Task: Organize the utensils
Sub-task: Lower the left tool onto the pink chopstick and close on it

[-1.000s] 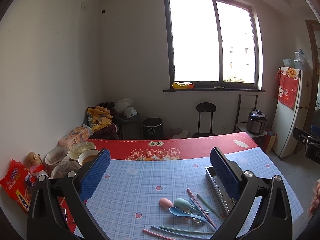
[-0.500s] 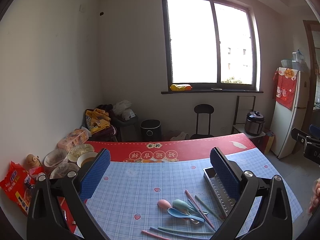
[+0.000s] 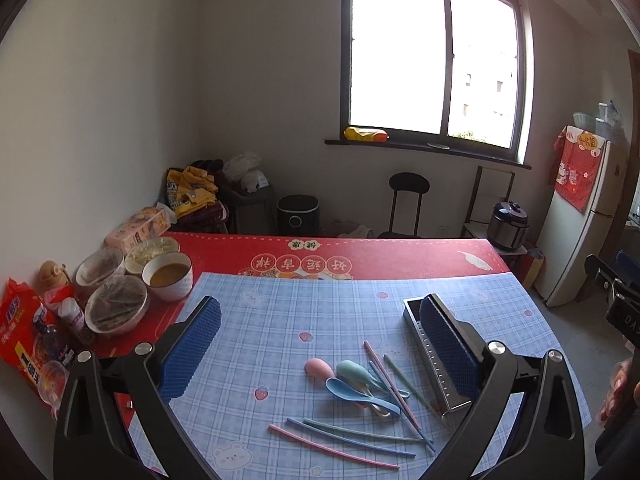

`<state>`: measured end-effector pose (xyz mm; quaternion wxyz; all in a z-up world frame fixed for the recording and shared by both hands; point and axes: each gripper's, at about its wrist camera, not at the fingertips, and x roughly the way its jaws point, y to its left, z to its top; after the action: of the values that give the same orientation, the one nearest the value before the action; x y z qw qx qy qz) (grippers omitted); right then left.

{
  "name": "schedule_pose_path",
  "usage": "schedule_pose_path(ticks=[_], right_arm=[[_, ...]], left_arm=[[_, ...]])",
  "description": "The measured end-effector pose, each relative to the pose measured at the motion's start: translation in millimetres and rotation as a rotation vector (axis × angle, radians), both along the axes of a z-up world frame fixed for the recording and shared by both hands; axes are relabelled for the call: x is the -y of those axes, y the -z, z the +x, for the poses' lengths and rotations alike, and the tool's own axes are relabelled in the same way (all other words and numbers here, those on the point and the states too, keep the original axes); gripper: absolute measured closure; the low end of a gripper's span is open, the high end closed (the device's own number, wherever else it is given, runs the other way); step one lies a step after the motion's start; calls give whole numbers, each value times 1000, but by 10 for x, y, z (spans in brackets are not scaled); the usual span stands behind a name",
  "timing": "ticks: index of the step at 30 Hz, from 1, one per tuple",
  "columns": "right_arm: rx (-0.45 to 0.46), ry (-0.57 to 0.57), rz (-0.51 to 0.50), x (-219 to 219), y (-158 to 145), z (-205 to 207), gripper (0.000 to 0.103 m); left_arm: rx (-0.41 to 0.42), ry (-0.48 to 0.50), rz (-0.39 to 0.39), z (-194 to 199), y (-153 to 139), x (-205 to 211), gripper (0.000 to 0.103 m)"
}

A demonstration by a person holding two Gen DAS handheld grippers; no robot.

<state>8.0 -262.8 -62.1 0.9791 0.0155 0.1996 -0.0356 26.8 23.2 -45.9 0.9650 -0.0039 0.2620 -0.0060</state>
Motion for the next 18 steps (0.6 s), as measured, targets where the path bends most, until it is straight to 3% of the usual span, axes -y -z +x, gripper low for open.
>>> schedule_pose_path(ticks=[6,11,15,18], right_arm=[[-132,-121,122,90,515,158,14],[-194,-156,107,187,846,214,14],[-231,-175,115,327,1057,240,14],[-266,-192,109,423,1202,285,14]], left_arm=[[-161,-110,-31,96,552,-97,7],[-317,-222,-45,187,1153,-149,26],[-469,-279,-158,237,1702,-211,38],[-537,-301,-193,238,2034,-157,47]])
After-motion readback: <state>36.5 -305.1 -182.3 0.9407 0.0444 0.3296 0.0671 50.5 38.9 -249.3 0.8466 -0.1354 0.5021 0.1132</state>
